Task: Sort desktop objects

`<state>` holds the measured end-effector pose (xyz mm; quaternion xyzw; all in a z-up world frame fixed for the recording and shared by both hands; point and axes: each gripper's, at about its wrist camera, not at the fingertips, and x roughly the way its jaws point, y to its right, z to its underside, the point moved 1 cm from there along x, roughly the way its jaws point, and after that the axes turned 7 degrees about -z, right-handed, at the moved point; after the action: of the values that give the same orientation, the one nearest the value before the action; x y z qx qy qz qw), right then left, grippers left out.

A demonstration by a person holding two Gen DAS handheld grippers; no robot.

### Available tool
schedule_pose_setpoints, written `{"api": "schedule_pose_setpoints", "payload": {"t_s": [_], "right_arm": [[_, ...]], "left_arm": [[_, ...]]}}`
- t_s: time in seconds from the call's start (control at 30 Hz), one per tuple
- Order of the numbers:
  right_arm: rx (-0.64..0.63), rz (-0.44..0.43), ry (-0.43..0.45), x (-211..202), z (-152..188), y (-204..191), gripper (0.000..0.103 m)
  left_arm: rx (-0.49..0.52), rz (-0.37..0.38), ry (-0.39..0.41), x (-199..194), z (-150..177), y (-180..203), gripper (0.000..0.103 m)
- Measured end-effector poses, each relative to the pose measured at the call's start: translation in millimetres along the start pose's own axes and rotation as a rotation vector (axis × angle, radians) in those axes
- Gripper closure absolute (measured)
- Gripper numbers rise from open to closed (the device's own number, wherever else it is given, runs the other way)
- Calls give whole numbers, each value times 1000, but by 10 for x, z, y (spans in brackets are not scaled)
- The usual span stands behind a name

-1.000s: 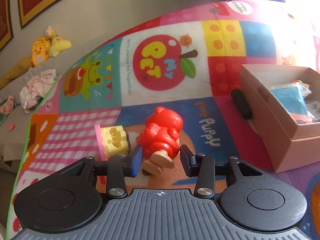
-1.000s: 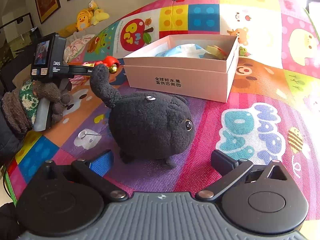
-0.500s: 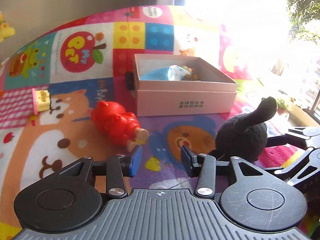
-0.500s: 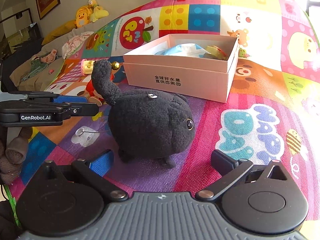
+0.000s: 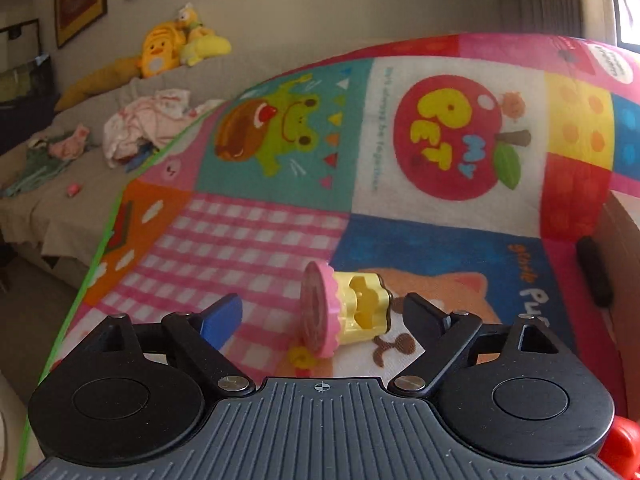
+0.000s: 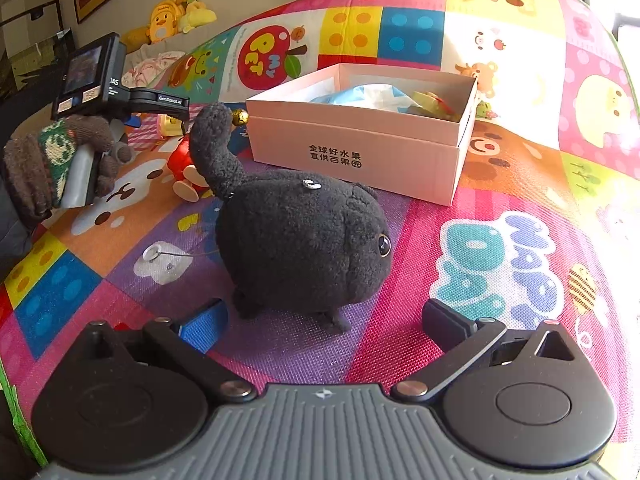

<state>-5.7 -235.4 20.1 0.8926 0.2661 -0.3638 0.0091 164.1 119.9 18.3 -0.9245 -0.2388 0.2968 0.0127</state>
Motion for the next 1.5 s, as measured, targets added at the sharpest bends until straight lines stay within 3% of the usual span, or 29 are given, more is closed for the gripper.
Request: {"api": "schedule_pose_setpoints", "payload": {"t_s": [0.07,0.13,0.3,0.4,0.57,0.73,0.83,1.0,1.13,1.23,1.4,1.5], "right_arm": [[0,-1,0,-2,3,6,0],[0,-1,0,-1,3,8,0],[-1,0,-1,-1,0,10,0],[-6,4,-4,5,-1,8,0],[-26,22,-15,22,1,-23,0],[-38,35,-21,33,2,-43,0],[-53,46,-31,49,5,-69,0],[-56,44,-42,61,-2,-69,0],[-75,26,-79,50,-38,-55,0],[-56,-8,-114,-99,-152,1,0],[-76,62,1,-548,-435,-51,0],[-66,21,12,-576,-513,-182,1]], "left_arm": [[24,6,-2,63,-14,34,22],[57,16,-5,75,-3,83,46],[130,37,43,-95,72,136,56],[207,98,116,-461,179,150,56],[471,232,268,-1388,569,214,56],[722,324,312,-1948,1059,277,56],[793,371,295,-2041,1268,371,54],[719,469,242,-2095,1379,445,43],[584,661,163,-2186,1402,395,31],[508,742,158,-2252,1423,399,27],[487,735,201,-2355,1437,374,16],[451,725,187,-2369,1420,237,7]]}}
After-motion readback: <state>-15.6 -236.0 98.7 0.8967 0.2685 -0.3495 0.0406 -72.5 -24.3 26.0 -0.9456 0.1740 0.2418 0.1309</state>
